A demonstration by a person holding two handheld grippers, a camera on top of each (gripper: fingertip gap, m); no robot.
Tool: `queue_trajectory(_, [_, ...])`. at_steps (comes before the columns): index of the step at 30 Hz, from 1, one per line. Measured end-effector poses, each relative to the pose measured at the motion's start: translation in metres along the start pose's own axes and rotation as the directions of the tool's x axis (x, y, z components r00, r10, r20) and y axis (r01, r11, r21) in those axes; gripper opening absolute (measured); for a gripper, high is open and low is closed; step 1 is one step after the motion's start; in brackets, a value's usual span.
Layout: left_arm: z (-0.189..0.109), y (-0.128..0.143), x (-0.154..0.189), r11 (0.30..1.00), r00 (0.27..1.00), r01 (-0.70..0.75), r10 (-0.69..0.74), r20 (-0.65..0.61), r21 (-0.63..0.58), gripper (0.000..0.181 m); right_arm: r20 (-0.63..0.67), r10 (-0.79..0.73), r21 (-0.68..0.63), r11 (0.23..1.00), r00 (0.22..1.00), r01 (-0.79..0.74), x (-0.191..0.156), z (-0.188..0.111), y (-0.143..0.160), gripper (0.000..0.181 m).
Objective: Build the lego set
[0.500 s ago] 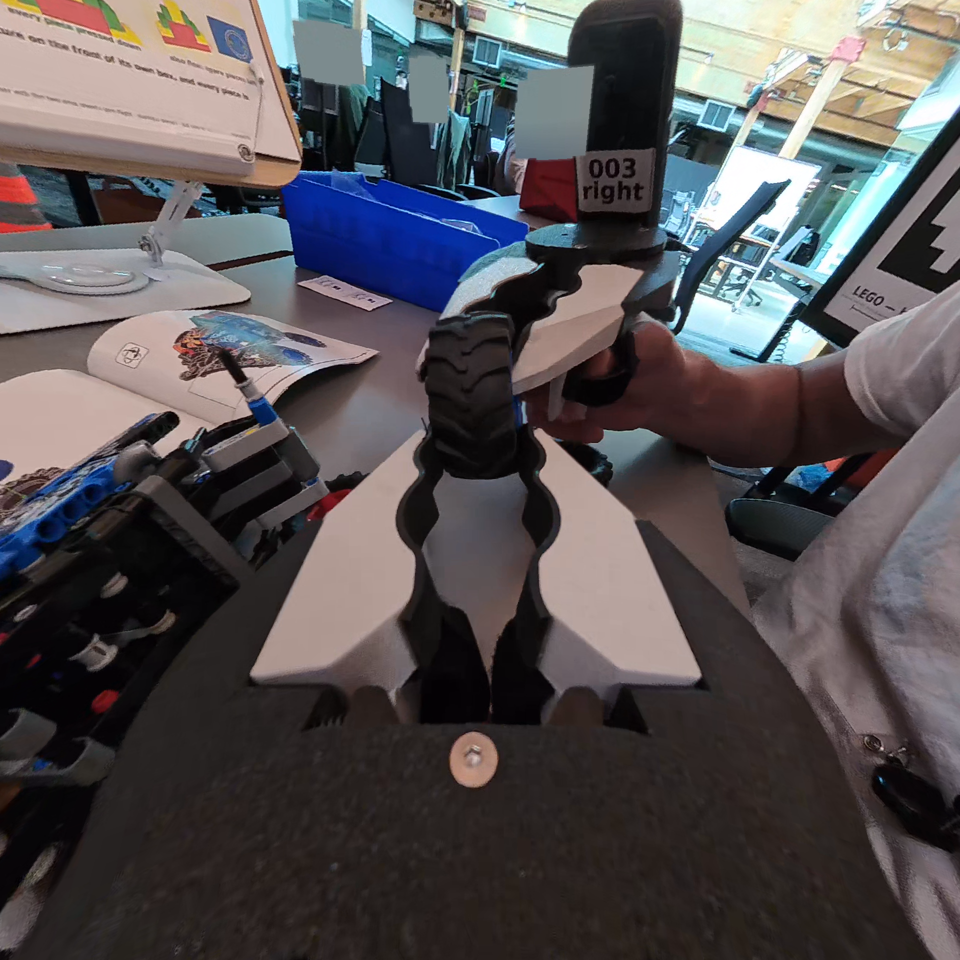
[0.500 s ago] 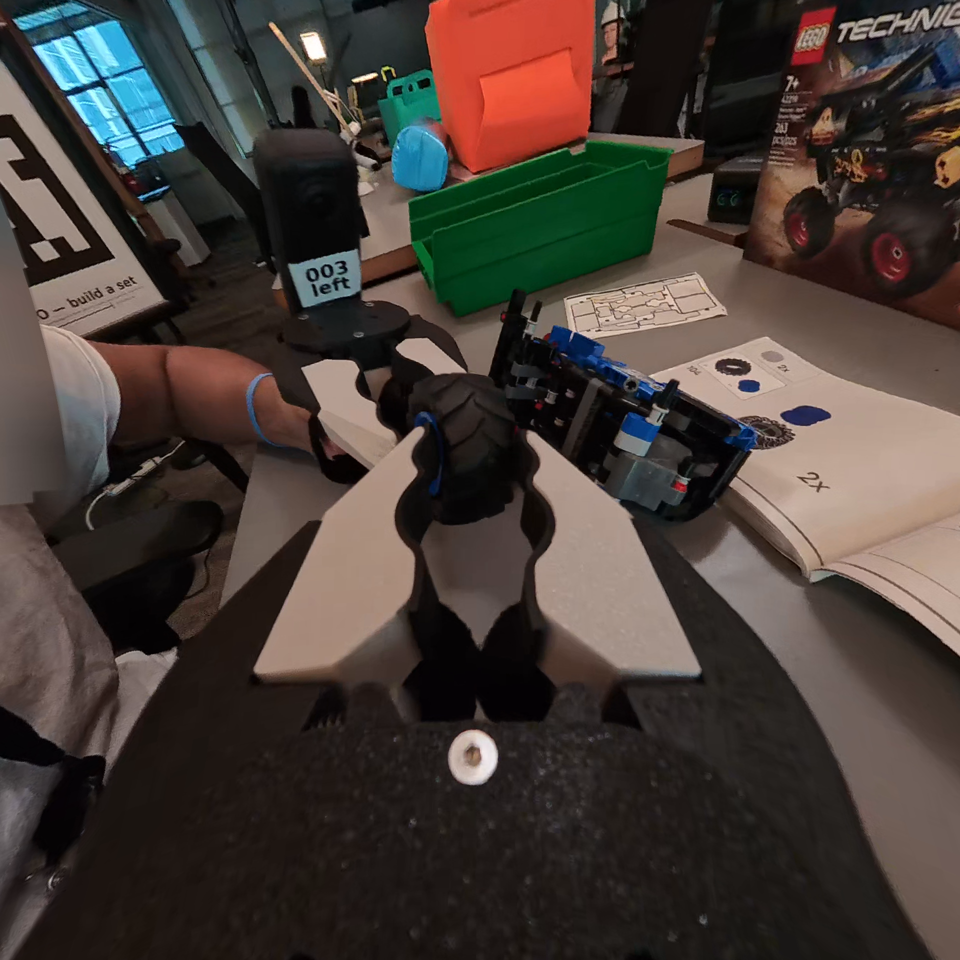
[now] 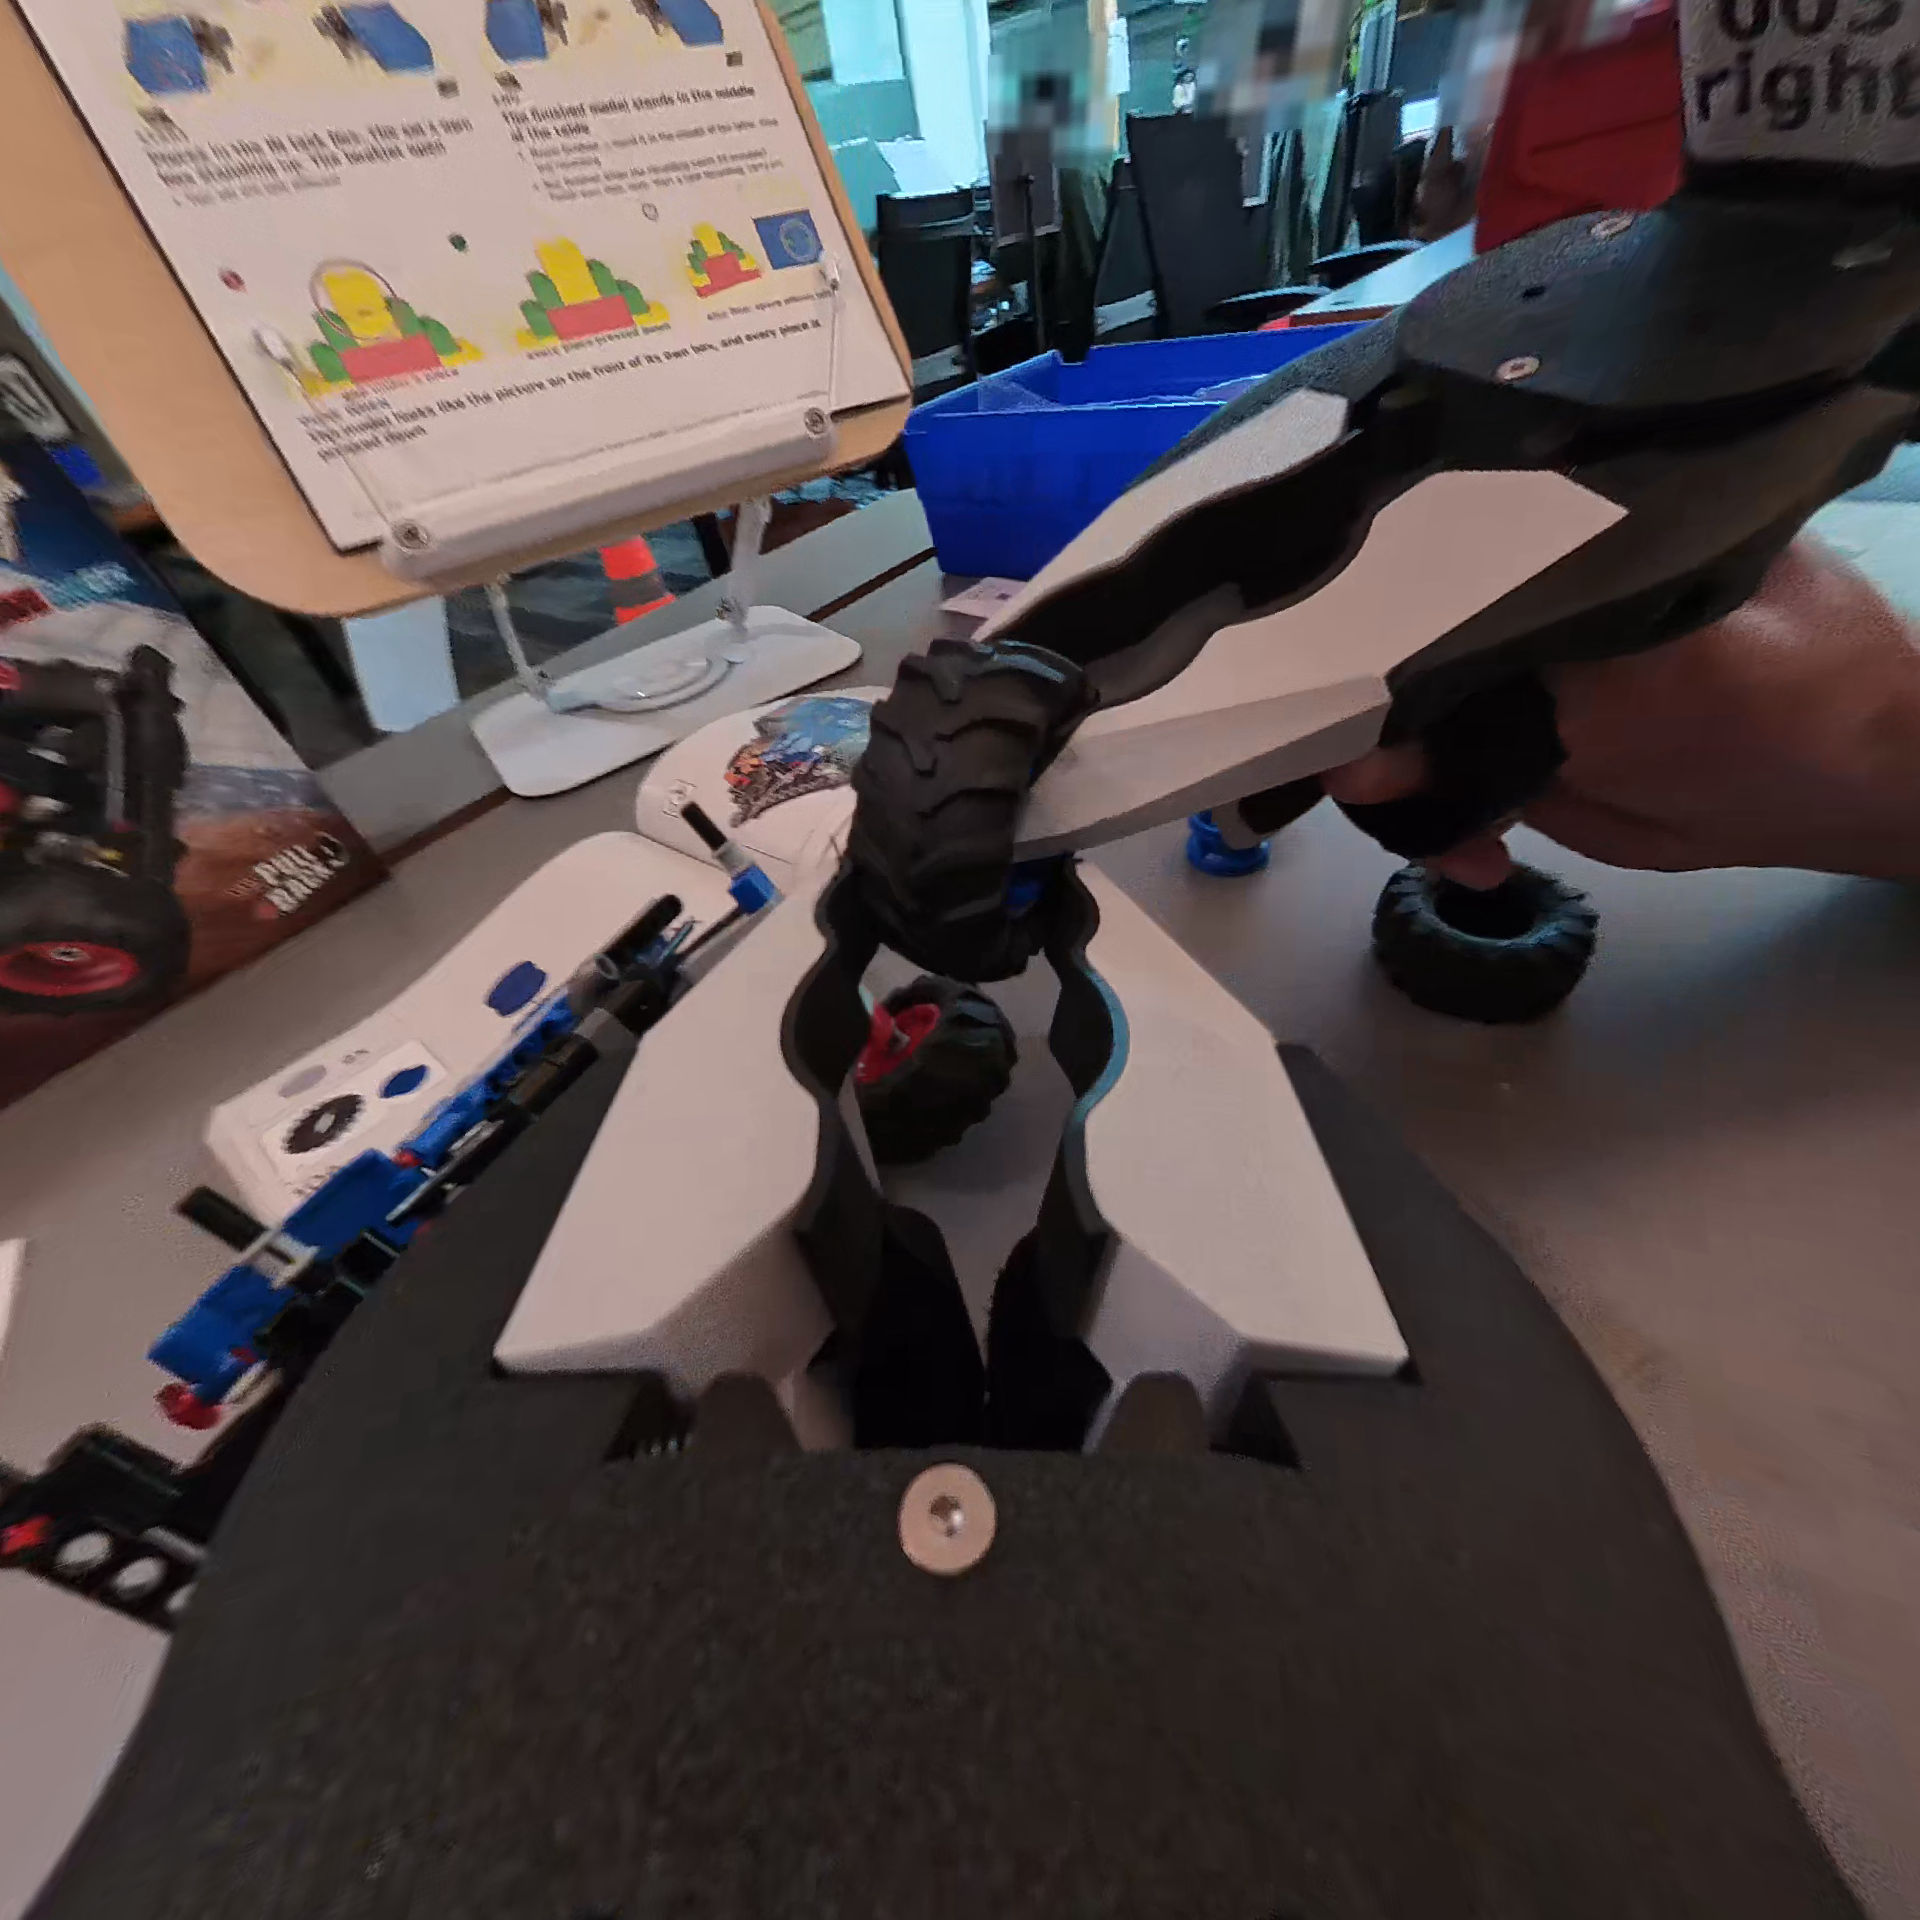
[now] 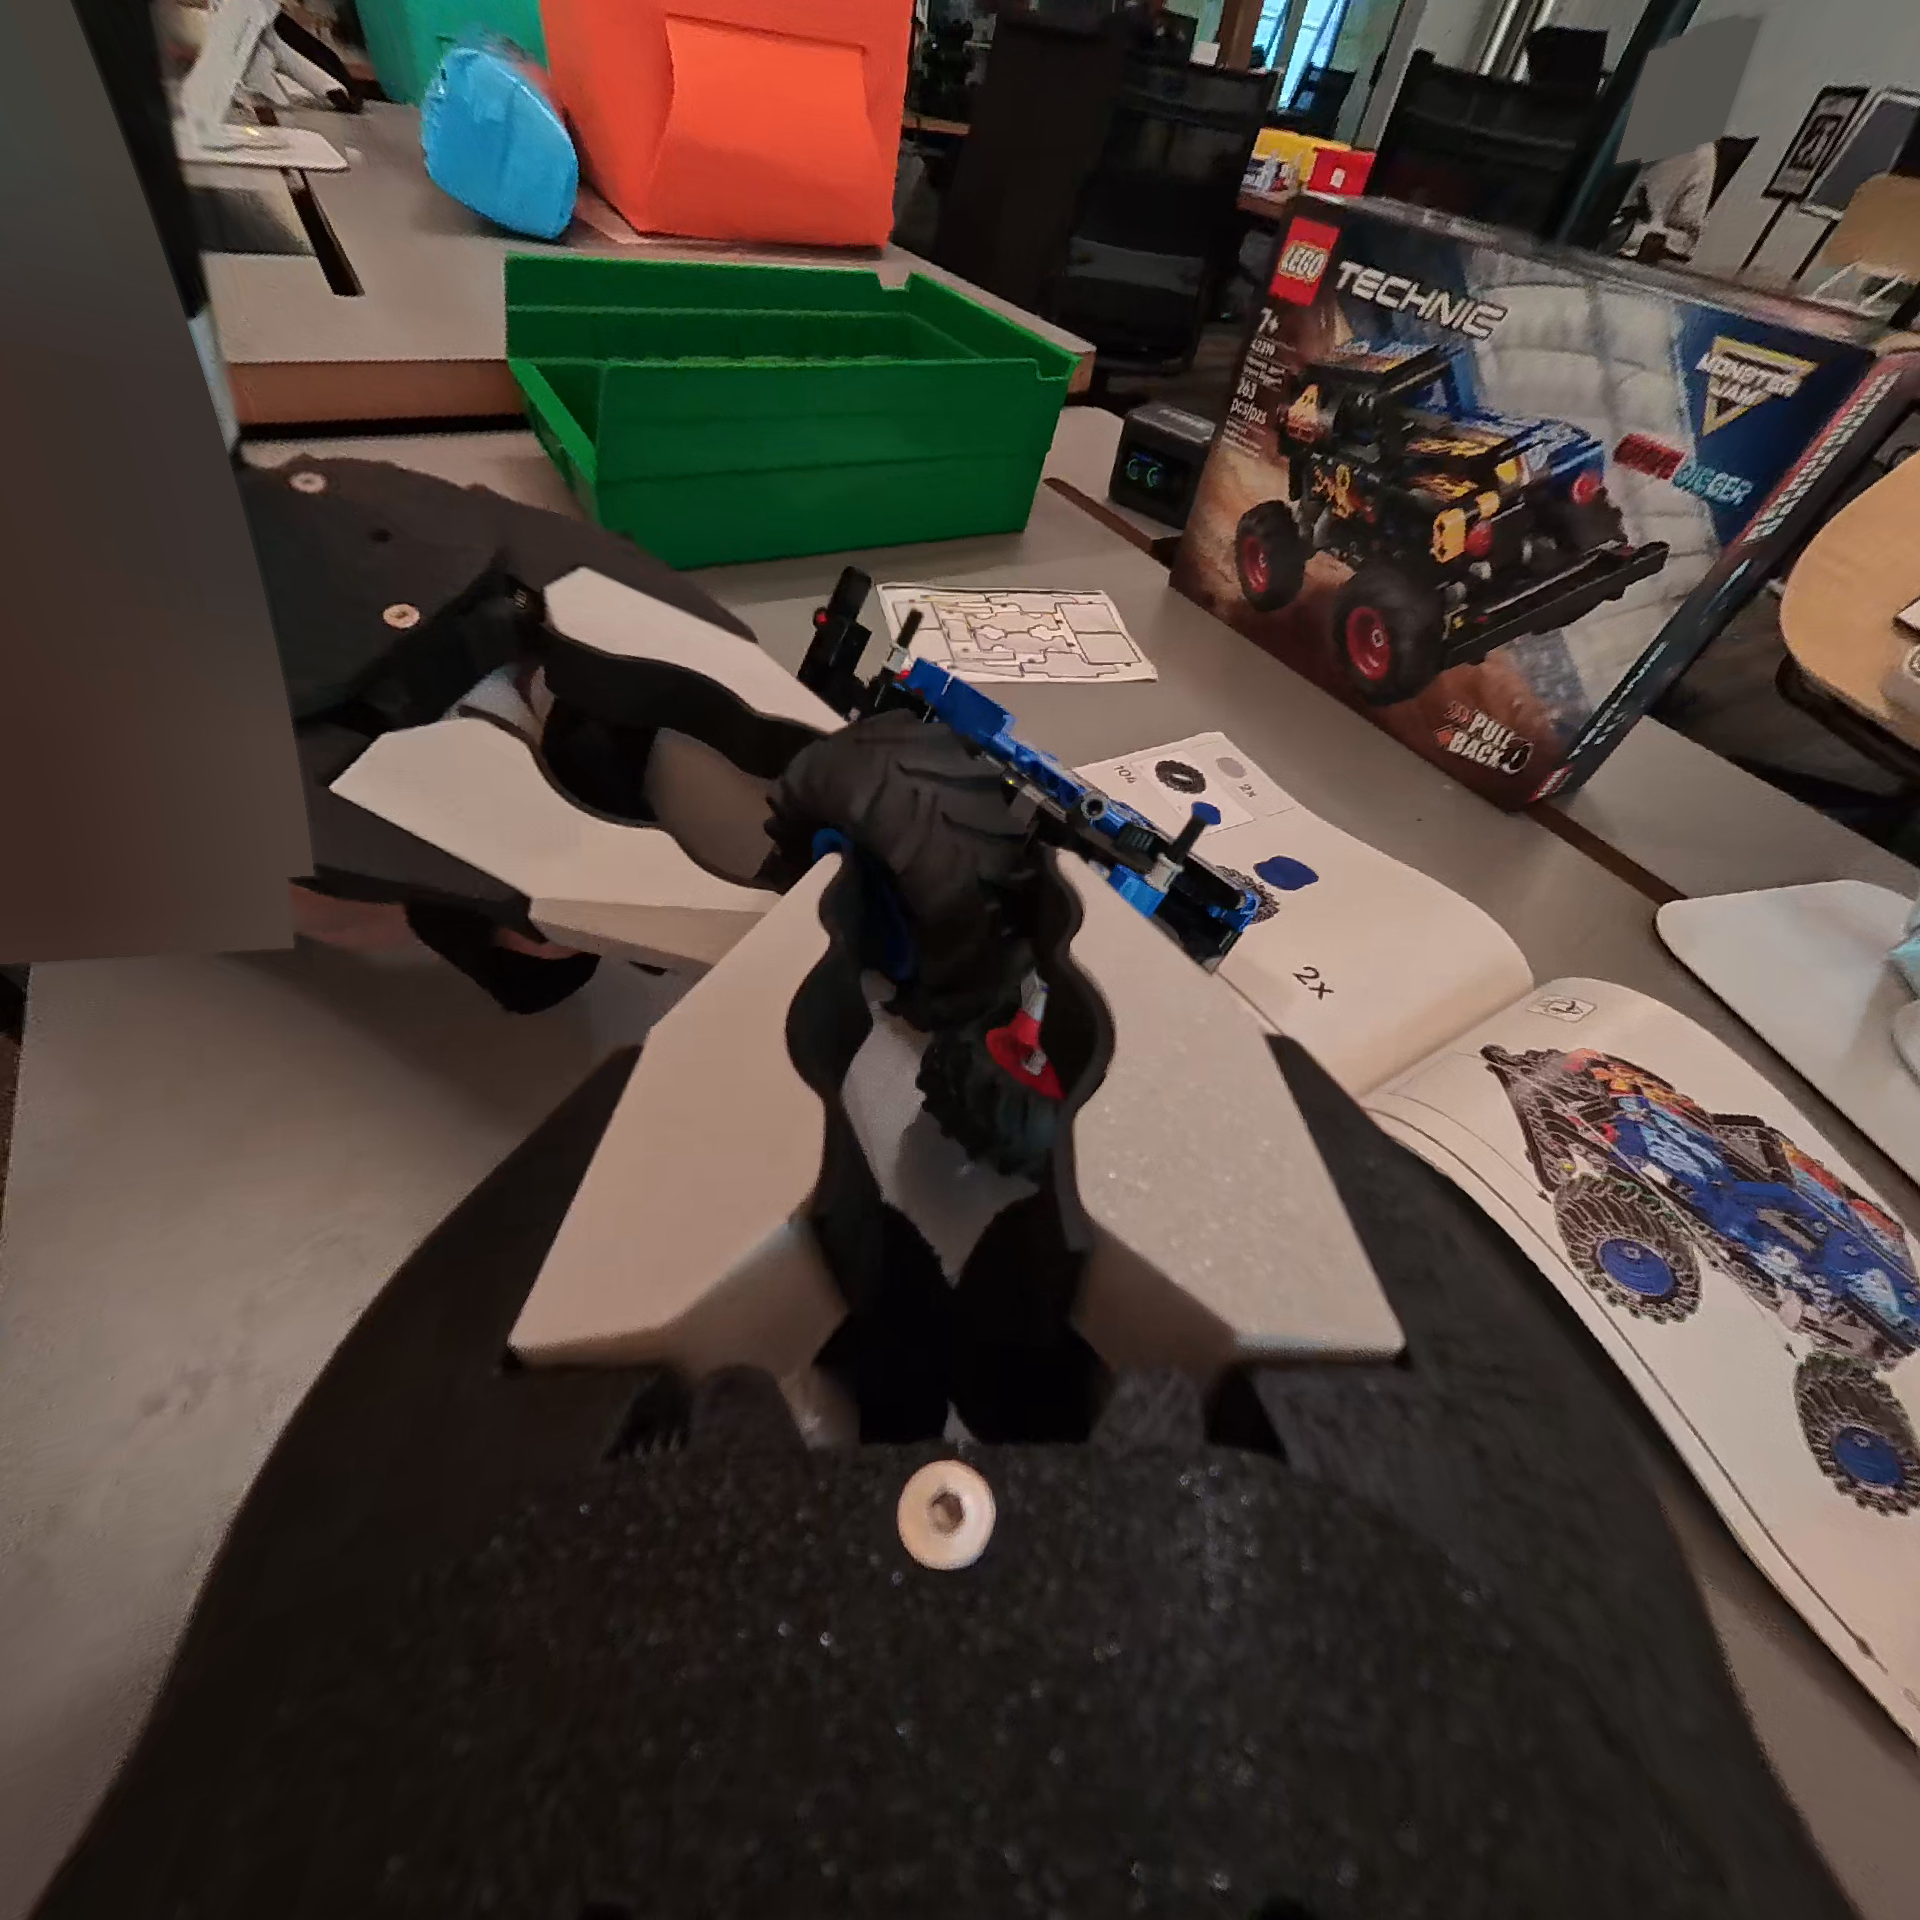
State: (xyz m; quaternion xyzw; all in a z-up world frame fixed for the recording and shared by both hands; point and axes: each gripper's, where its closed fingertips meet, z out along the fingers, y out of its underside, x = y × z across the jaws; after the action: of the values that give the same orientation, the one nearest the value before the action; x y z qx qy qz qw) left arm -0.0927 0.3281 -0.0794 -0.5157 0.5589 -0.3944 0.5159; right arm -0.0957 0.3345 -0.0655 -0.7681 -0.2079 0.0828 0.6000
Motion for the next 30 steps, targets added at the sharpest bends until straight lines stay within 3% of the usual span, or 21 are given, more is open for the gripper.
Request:
queue_trajectory(2, [-0.002,0.000,0.002,1.000,1.000,-0.015,0.015,-0.010,0.005,0.032,0.040,0.050,-0.004,0.999,0.998,-0.050,-0.001,0.000,0.000,0.031])
queue_trajectory(4, [-0.008,-0.003,0.011,0.999,0.994,-0.025,0.027,-0.102,0.021,0.036,0.185,0.185,-0.031,0.983,0.965,-0.182,-0.010,-0.005,0.001,0.032])
queue_trajectory(6, [-0.024,-0.013,0.022,0.977,0.972,-0.197,0.206,-0.110,0.083,0.040,0.363,0.410,-0.139,0.912,0.837,-0.386,-0.027,-0.017,0.002,0.031])
queue_trajectory(8, [-0.041,-0.019,0.034,0.918,0.923,-0.380,0.385,-0.023,0.117,0.075,0.456,0.554,-0.299,0.833,0.697,-0.466,-0.053,-0.028,0.013,0.029])
queue_trajectory(11, [-0.052,0.005,0.068,0.846,0.846,-0.532,0.532,-0.033,0.025,0.100,0.544,0.649,-0.404,0.758,0.531,-0.513,-0.091,-0.046,0.014,0.029])
queue_trajectory(14, [-0.058,0.019,0.083,0.743,0.740,-0.669,0.668,0.076,-0.008,0.096,0.608,0.674,-0.448,0.727,0.420,-0.520,-0.117,-0.059,0.008,0.028])
queue_trajectory(16, [-0.068,0.014,0.092,0.734,0.729,-0.679,0.670,0.140,0.023,0.076,0.631,0.689,-0.499,0.712,0.356,-0.494,-0.136,-0.067,0.011,0.028])
queue_trajectory(18, [-0.076,0.013,0.101,0.767,0.767,-0.640,0.633,0.110,0.052,0.069,0.639,0.694,-0.508,0.705,0.332,-0.495,-0.148,-0.072,0.012,0.029])
queue_trajectory(20, [-0.078,0.018,0.106,0.788,0.791,-0.611,0.607,0.079,0.069,0.060,0.629,0.672,-0.504,0.735,0.390,-0.454,-0.155,-0.070,0.022,0.029])
queue_trajectory(23, [-0.075,0.017,0.105,0.776,0.781,-0.623,0.609,0.137,0.103,0.082,0.629,0.649,-0.484,0.758,0.428,-0.437,-0.161,-0.066,0.028,0.029])
queue_trajectory(25, [-0.076,0.008,0.099,0.760,0.769,-0.637,0.615,0.176,0.131,0.069,0.570,0.645,-0.482,0.764,0.509,-0.428,-0.154,-0.056,0.041,0.019])
queue_trajectory(30, [-0.073,0.009,0.102,0.707,0.722,-0.691,0.668,0.180,0.151,0.067,0.614,0.704,-0.518,0.701,0.359,-0.490,-0.157,-0.059,0.040,0.017])
